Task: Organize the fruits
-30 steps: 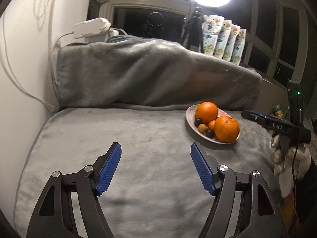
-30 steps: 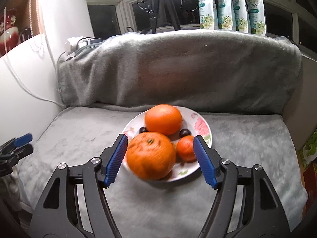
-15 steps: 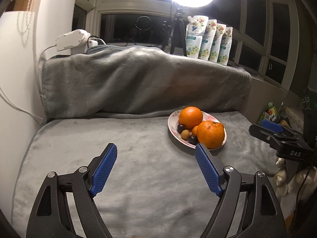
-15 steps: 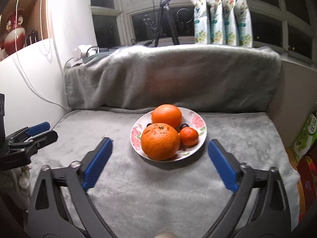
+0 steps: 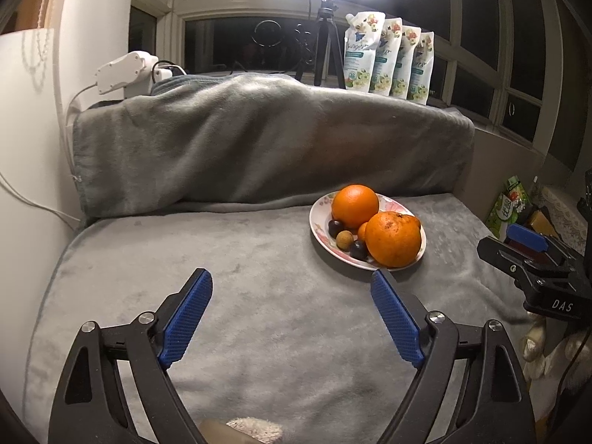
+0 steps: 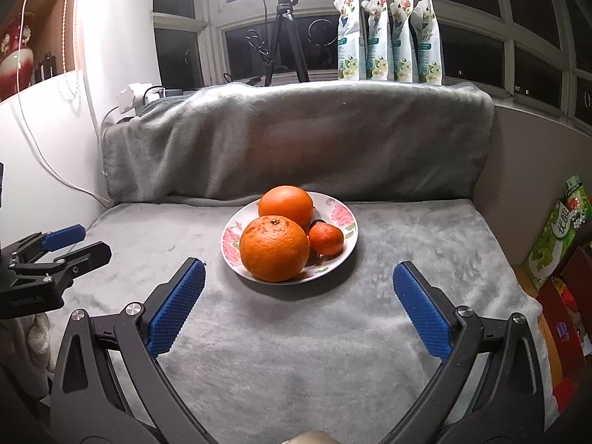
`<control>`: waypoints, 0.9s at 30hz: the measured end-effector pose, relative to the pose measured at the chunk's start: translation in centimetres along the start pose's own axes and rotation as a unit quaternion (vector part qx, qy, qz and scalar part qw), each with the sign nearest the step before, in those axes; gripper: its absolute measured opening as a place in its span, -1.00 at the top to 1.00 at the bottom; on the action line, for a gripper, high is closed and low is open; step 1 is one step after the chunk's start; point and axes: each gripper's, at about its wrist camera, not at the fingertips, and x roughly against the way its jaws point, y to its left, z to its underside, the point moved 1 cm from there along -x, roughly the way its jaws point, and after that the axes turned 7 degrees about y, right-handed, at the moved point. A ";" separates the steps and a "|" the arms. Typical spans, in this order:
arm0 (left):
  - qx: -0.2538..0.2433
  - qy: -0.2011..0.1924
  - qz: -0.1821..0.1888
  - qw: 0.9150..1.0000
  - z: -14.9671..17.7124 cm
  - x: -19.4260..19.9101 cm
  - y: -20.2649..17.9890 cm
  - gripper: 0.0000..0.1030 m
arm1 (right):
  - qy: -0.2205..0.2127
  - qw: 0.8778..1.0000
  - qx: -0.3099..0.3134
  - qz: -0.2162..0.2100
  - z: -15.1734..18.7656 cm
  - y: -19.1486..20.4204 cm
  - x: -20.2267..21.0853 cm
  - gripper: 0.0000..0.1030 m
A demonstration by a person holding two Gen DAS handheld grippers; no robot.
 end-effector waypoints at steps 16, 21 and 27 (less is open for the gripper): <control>0.003 -0.008 -0.005 1.000 -0.2 0.3 0.1 -0.71 | 0.006 1.000 -0.001 0.001 0.3 -0.1 -0.3 -1.00; 0.006 -0.010 -0.006 1.000 -0.1 0.5 0.3 -0.71 | 0.007 1.000 -0.001 0.000 0.4 -0.1 -0.4 -1.00; 0.004 -0.015 -0.007 1.000 -0.2 0.7 0.3 -0.71 | 0.007 1.000 -0.002 0.001 0.4 0.0 -0.4 -1.00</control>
